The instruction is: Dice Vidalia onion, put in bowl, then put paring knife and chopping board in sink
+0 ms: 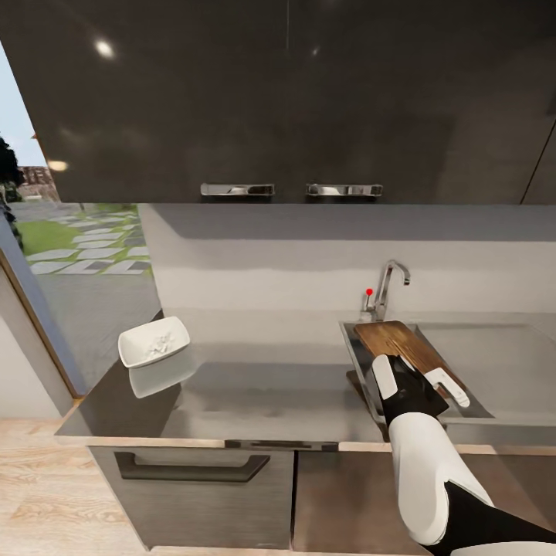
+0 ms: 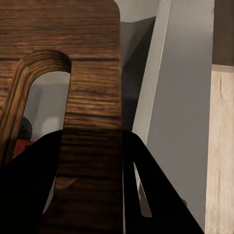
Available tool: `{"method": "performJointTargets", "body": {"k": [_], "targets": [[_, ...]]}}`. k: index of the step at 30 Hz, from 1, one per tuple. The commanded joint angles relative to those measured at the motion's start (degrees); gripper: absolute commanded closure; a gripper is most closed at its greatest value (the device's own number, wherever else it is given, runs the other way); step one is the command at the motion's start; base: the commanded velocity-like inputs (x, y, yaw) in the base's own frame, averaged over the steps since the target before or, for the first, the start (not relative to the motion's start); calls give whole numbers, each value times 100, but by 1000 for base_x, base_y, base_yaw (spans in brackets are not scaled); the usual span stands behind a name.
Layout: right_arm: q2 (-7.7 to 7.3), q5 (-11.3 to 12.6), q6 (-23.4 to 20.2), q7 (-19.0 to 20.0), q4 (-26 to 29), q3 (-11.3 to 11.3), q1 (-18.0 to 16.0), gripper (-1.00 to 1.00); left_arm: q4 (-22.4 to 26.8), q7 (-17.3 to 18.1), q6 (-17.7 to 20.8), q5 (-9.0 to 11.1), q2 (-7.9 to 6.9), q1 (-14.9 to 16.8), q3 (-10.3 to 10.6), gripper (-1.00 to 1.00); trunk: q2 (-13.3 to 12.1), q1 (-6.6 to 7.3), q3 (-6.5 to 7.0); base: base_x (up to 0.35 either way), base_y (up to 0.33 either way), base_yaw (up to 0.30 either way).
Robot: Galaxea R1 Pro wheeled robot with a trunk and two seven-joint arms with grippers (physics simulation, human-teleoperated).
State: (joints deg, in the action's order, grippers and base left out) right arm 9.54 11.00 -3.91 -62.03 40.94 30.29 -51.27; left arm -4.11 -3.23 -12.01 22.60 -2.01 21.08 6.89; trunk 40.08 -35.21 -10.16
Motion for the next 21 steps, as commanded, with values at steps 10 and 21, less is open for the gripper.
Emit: {"method": "performJointTargets", "body": {"k": [10, 21], "targets": [[-24, -11, -40, -13, 19, 28, -6, 100, -29, -2, -26, 33, -18, 10, 49, -100, 8, -2, -9, 167, 0, 0], [-127, -24, 183, -13, 6, 22, -6, 100, -29, 7, -28, 33, -18, 10, 49, -100, 8, -2, -9, 95, 0, 0]]}}
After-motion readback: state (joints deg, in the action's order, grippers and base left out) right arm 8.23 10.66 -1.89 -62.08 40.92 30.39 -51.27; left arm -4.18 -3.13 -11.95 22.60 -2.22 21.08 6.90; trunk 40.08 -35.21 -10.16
